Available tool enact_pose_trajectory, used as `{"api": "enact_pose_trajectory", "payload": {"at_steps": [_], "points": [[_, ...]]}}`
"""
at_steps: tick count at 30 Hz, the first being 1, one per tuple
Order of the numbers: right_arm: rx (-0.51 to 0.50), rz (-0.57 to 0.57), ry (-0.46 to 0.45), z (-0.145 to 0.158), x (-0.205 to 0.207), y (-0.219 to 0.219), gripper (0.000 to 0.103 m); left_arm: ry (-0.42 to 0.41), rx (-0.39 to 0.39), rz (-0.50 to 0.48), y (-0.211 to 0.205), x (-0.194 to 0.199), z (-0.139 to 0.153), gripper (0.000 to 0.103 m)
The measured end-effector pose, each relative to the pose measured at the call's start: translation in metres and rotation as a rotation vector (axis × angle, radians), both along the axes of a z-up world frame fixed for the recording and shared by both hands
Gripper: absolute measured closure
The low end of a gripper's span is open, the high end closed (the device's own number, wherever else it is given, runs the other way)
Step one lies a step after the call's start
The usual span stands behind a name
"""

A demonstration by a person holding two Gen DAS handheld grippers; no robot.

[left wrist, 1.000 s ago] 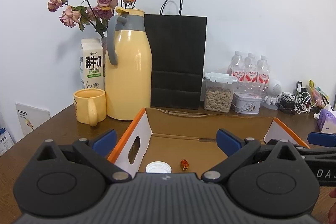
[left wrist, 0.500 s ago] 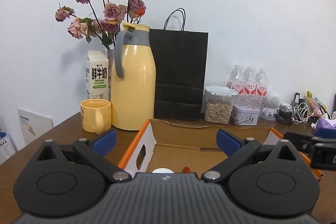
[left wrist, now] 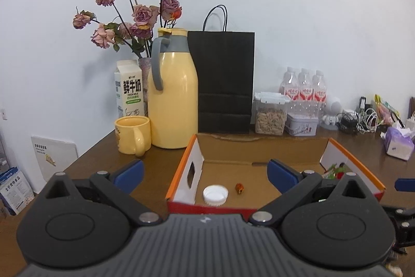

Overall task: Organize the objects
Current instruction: 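Grasp the small tan block with the left tool while the right tool grasps the black braided cable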

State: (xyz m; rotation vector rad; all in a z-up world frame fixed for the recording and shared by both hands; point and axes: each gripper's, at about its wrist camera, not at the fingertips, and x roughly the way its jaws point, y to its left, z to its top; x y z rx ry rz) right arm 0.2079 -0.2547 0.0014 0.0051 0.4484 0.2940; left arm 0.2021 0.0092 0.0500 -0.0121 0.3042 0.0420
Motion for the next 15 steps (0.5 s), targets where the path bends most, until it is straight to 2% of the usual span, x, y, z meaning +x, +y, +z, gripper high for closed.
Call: {"api": "enact_pose_trajectory", "payload": {"at_steps": [9, 15], "points": [[0.032, 0.055, 0.105, -0.023, -0.028, -0.013, 0.000, 0.092, 0.044, 0.015, 0.023, -0.033, -0.014, 0.000], [0.077, 0.072, 0.153, -0.033, -0.029, -0.012, 0.000, 0.145, 0.028, 0.069, 0.047, -0.055, -0.026, 0.000]]}}
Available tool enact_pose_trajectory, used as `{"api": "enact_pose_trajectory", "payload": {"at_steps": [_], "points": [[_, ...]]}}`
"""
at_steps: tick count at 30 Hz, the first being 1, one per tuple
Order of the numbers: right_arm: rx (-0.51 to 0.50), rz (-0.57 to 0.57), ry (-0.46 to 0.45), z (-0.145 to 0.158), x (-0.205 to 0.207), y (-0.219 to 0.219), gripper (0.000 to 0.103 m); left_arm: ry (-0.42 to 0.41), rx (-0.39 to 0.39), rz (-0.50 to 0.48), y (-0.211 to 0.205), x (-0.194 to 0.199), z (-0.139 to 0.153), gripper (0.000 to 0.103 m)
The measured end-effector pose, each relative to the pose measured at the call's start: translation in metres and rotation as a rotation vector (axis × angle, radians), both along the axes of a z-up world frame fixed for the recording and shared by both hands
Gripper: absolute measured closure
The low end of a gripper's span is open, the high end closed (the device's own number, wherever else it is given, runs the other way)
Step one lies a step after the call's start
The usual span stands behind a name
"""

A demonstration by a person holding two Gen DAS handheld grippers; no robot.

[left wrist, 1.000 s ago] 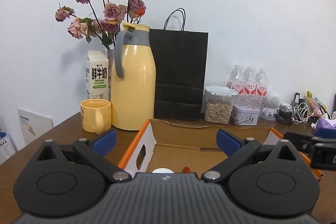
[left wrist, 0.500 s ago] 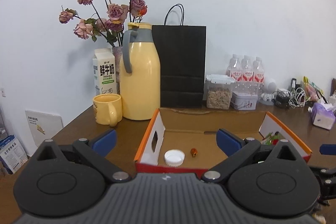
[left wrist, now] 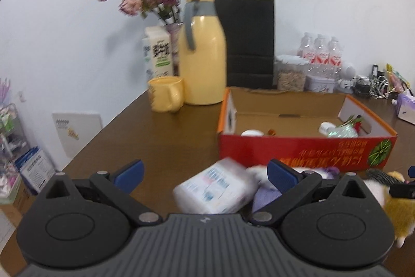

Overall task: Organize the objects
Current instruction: 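Grasp the small tan block with the left tool while the right tool grasps the black braided cable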

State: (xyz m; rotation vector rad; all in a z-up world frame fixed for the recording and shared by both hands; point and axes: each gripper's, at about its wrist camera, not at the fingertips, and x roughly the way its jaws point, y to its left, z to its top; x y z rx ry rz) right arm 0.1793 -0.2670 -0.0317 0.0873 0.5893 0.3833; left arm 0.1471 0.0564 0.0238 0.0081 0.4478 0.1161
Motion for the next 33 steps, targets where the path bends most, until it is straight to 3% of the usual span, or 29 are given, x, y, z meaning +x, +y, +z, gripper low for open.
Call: {"api": "enact_pose_trajectory", "payload": {"at_steps": [9, 14, 18, 33], "points": [[0.133, -0.005, 0.118, -0.014, 0.034, -0.007, 0.000, 0.007, -0.020, 0.066, 0.024, -0.027, -0.001, 0.000], [0.153, 0.009, 0.118, -0.016, 0.034, -0.007, 0.000, 0.019, -0.030, 0.097, 0.033, -0.034, -0.004, 0.000], [0.191, 0.019, 0.096, -0.013, 0.030, -0.011, 0.015, 0.046, -0.035, 0.115, 0.038, -0.035, -0.011, 0.000], [0.141, -0.012, 0.050, -0.010, 0.021, -0.007, 0.016, 0.112, -0.046, 0.128, 0.048, -0.031, -0.029, 0.000]]}}
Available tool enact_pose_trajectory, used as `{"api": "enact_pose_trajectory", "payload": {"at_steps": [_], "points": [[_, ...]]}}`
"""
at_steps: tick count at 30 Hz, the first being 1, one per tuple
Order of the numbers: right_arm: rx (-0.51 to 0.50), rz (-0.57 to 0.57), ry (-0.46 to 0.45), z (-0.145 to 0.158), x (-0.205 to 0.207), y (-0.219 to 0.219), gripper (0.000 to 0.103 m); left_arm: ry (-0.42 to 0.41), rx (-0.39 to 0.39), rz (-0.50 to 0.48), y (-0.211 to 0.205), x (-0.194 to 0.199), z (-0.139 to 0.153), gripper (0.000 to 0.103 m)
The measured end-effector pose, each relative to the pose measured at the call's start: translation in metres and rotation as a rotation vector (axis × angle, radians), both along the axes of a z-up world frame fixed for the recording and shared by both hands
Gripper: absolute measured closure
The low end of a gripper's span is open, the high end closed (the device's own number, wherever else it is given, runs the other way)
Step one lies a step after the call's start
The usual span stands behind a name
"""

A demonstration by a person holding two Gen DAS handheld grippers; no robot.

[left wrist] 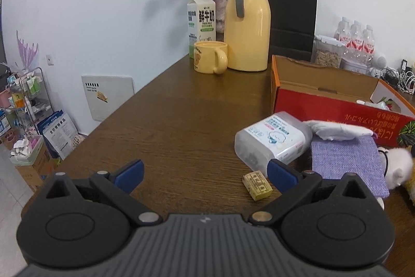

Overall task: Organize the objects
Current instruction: 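Grasp the small tan block with the left tool while the right tool grasps the black braided cable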

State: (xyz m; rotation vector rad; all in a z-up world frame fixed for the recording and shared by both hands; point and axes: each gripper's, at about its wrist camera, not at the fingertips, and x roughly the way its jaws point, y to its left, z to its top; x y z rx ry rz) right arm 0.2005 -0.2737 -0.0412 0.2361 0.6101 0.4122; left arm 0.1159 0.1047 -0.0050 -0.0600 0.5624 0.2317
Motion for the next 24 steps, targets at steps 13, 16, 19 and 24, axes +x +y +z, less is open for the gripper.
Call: {"api": "enact_pose_trajectory", "payload": {"at_steps": [13, 16, 19, 24], "points": [[-0.102, -0.039, -0.125, 0.018, -0.028, 0.005, 0.016, 0.084, 0.012, -0.057, -0.010, 0.027, -0.028, 0.000], [-0.122, -0.035, -0.148, 0.021, -0.034, 0.008, 0.016, 0.116, 0.023, -0.082, -0.014, 0.034, -0.034, 0.007], [-0.138, -0.024, -0.164, 0.023, -0.038, 0.010, 0.016, 0.114, -0.005, -0.096, -0.015, 0.036, -0.036, 0.022], [-0.162, -0.017, -0.182, 0.023, -0.042, 0.016, 0.016, 0.073, -0.052, -0.154, -0.021, 0.032, -0.034, 0.066]]}}
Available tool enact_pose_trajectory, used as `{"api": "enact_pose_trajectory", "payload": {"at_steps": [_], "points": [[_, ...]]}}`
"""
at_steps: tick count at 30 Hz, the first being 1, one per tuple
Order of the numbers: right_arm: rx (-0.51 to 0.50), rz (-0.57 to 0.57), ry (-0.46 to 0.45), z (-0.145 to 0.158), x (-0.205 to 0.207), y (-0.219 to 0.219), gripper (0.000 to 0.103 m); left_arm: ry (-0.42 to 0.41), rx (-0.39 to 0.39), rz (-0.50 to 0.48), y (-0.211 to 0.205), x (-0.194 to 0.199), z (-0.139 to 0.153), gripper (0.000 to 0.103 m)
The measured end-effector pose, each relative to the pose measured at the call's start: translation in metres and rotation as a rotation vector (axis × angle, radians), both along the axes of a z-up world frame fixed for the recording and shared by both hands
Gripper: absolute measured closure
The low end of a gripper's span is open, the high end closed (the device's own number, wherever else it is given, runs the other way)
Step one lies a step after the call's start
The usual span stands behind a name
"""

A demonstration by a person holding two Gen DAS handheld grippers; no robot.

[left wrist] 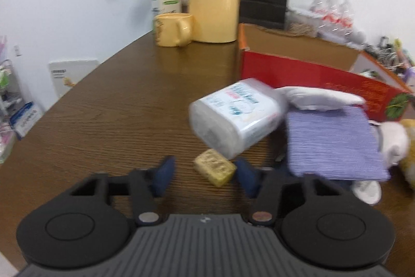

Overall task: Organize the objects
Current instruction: 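Grasp the small tan block with the left tool while the right tool grasps the black braided cable, then carry the tan block and braided cable into the box and open both tools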

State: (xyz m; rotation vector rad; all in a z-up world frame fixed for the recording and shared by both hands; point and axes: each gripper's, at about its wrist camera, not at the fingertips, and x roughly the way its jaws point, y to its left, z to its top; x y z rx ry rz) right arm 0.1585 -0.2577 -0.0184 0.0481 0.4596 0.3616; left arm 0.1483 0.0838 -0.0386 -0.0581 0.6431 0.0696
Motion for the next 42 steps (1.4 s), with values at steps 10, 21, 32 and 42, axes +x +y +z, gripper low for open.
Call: {"api": "enact_pose_trajectory", "payload": {"at_steps": [10, 21, 32, 42], "points": [[-0.032, 0.017, -0.022, 0.000, -0.005, 0.005, 0.016, -0.044, -0.003, 0.007, 0.000, -0.015, 0.010, 0.068], [-0.038, 0.017, -0.050, 0.008, -0.004, 0.008, 0.016, -0.154, 0.023, 0.016, 0.001, -0.023, 0.041, 0.068], [-0.040, 0.030, -0.142, 0.035, 0.022, 0.028, 0.016, -0.279, 0.011, -0.074, -0.034, 0.006, 0.075, 0.068], [-0.080, 0.019, -0.187, 0.053, 0.079, 0.051, 0.016, -0.347, -0.022, -0.124, -0.079, 0.069, 0.096, 0.067]]}}
